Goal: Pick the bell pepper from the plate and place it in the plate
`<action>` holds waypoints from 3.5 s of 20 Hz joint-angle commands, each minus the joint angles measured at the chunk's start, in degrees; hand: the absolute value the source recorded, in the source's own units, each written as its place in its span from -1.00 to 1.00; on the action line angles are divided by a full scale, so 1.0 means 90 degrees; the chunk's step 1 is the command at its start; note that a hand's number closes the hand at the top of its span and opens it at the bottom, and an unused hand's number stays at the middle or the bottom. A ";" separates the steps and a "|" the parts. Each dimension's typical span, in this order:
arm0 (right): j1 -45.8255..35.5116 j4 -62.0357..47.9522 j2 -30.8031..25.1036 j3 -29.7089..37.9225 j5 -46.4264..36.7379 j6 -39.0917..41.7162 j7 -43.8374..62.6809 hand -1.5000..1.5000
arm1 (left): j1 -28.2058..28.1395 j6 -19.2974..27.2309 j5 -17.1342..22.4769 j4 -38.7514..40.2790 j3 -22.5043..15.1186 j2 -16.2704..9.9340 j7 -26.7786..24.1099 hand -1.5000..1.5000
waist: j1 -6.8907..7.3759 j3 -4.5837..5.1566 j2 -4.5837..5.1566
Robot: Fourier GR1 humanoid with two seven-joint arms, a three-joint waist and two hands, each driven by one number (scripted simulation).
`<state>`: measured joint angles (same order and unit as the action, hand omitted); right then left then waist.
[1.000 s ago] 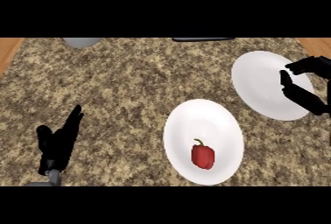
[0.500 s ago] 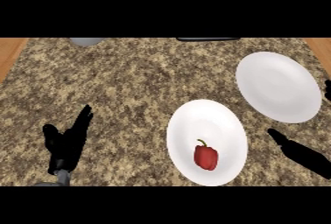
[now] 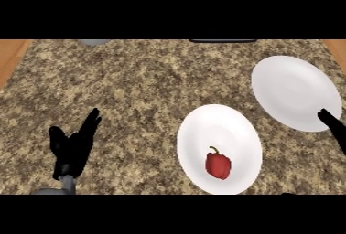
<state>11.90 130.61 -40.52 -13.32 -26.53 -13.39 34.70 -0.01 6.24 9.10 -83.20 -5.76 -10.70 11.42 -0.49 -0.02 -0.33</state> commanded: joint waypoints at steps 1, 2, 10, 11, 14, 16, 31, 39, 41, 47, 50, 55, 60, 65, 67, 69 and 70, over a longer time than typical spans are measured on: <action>-0.0214 0.0469 -0.0177 -0.0672 -0.0596 0.0834 0.1402 -1.00 | 0.0269 -0.0009 0.0050 0.0297 -0.0123 0.0269 0.0173 0.00 | 0.0054 0.0028 0.0051; -0.0509 0.0698 -0.0232 -0.0721 -0.0653 0.1109 0.1972 -1.00 | -0.0261 -0.0097 0.0010 0.0231 -0.0202 0.0226 -0.0035 0.00 | 0.0159 0.0038 0.0047; -0.2292 -0.0329 0.1439 -0.2642 -0.2011 0.1886 0.3862 -1.00 | -0.0024 0.0041 -0.0193 0.0067 -0.0332 0.0383 0.0251 0.00 | 0.0177 0.0019 0.0038; -0.2439 -0.0625 0.1453 -0.2352 -0.1850 0.2053 0.3620 -1.00 | 0.0155 -0.0035 -0.0077 0.0280 -0.0201 0.0427 0.0189 0.00 | 0.0124 0.0013 0.0046; -0.2370 -0.1015 0.1907 -0.2673 -0.2274 0.2081 0.3801 -1.00 | -0.0274 0.0024 -0.0210 -0.0219 -0.0293 0.0352 0.0246 0.00 | 0.0132 0.0008 0.0030; -0.2506 -0.1146 0.2216 -0.2817 -0.2285 0.2419 0.4185 -1.00 | -0.0226 -0.0201 -0.0028 -0.0133 -0.0091 0.0184 0.0197 0.00 | 0.0143 0.0013 0.0034; -0.2209 -0.2417 0.3521 -0.2859 -0.3322 0.2495 0.3662 -1.00 | -0.0289 -0.0238 -0.0242 0.0099 -0.0078 0.0421 0.0025 0.00 | 0.0066 0.0006 0.0032; -0.1896 -0.3223 0.3717 -0.2547 -0.3694 0.2267 0.3075 -1.00 | -0.0052 -0.0313 -0.0181 0.0106 0.0165 0.0381 0.0150 0.00 | 0.0057 0.0003 0.0039; -0.1730 -0.3034 0.3794 -0.2567 -0.3789 0.2282 0.3021 -1.00 | -0.0173 -0.0422 -0.0253 0.0265 0.0149 0.0393 -0.0086 0.00 | 0.0050 0.0003 0.0035; -0.1885 -0.3831 0.3864 -0.2116 -0.3617 0.2296 0.2438 -1.00 | -0.0294 -0.0424 -0.0210 -0.0017 0.0155 0.0455 0.0183 0.00 | 0.0073 0.0002 0.0038; -0.2060 -0.4109 0.3933 -0.2358 -0.3495 0.2884 0.2343 1.00 | 0.0036 -0.0331 -0.0346 0.0381 0.0219 0.0487 0.0091 0.00 | 0.0065 0.0004 0.0048; -0.1842 -0.3882 0.3867 -0.2592 -0.4130 0.2639 0.2308 1.00 | -0.0244 -0.0255 -0.0422 0.0074 0.0121 0.0683 0.0049 0.00 | 0.0060 0.0003 0.0032; -0.1891 -0.4381 0.3712 -0.2407 -0.4381 0.2125 0.1767 1.00 | 0.0069 -0.0556 -0.0328 0.0654 0.0321 0.0597 -0.0181 0.00 | 0.0049 0.0003 0.0042; -0.3828 -0.5407 0.4486 -0.0201 -0.4178 0.1723 0.3916 1.00 | 0.0121 -0.0461 -0.0435 -0.0020 0.0049 0.0622 0.0196 0.00 | 0.0390 -0.0003 0.0254; -0.4202 -0.5603 0.4492 0.0130 -0.4409 0.1438 0.4311 1.00 | 0.0180 -0.0523 -0.0419 0.0013 0.0092 0.0543 0.0216 0.00 | 0.0484 0.0009 0.0294; -0.4833 -0.5773 0.4495 0.0484 -0.4988 0.1039 0.4235 1.00 | 0.0120 -0.0542 -0.0453 0.0024 -0.0010 0.0610 0.0176 0.00 | 0.0595 0.0021 0.0299; -0.5056 -0.5917 0.4349 0.0609 -0.5283 0.0857 0.4178 1.00 | 0.0111 -0.0481 -0.0511 -0.0055 -0.0135 0.0730 0.0184 0.00 | 0.0633 0.0014 0.0286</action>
<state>-25.50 81.33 -1.33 -13.55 -68.34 1.50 63.45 1.53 2.25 4.63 -84.63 -4.82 -5.89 12.32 3.80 -0.26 1.64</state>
